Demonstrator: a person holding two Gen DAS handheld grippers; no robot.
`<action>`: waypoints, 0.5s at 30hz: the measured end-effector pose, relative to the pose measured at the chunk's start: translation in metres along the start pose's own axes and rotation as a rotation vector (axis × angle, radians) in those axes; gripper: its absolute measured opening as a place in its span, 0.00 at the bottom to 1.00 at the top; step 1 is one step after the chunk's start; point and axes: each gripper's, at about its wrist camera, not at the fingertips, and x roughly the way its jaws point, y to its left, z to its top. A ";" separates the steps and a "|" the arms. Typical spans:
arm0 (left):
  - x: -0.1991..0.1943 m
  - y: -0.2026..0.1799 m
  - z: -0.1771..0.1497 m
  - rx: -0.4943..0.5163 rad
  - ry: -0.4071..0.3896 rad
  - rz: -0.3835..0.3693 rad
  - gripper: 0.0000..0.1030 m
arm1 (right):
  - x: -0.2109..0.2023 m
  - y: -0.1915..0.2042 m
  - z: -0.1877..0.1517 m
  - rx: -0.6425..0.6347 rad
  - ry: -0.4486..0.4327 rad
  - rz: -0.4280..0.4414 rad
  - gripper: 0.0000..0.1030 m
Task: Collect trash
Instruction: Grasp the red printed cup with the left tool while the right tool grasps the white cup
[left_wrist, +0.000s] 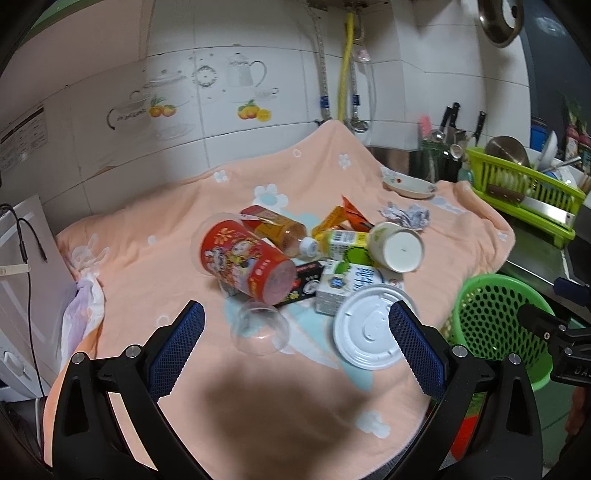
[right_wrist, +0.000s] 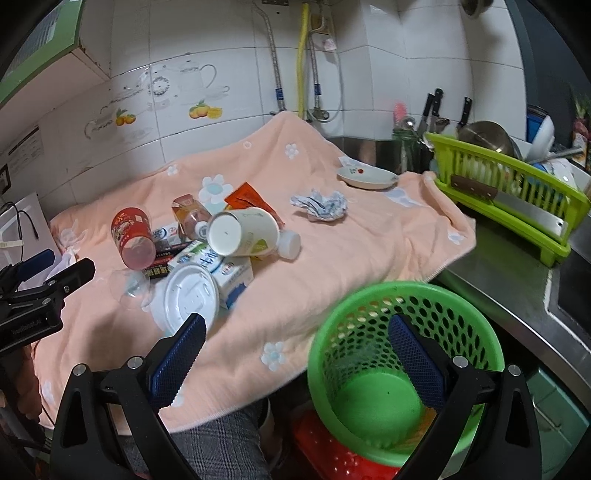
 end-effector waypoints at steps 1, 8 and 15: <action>0.001 0.004 0.001 -0.006 0.002 0.006 0.95 | 0.002 0.002 0.002 -0.004 -0.002 0.004 0.93; 0.013 0.026 0.007 -0.040 0.016 0.049 0.95 | 0.029 0.026 0.025 -0.045 -0.009 0.029 0.93; 0.025 0.051 0.014 -0.084 0.029 0.091 0.95 | 0.066 0.046 0.048 -0.076 0.003 0.031 0.92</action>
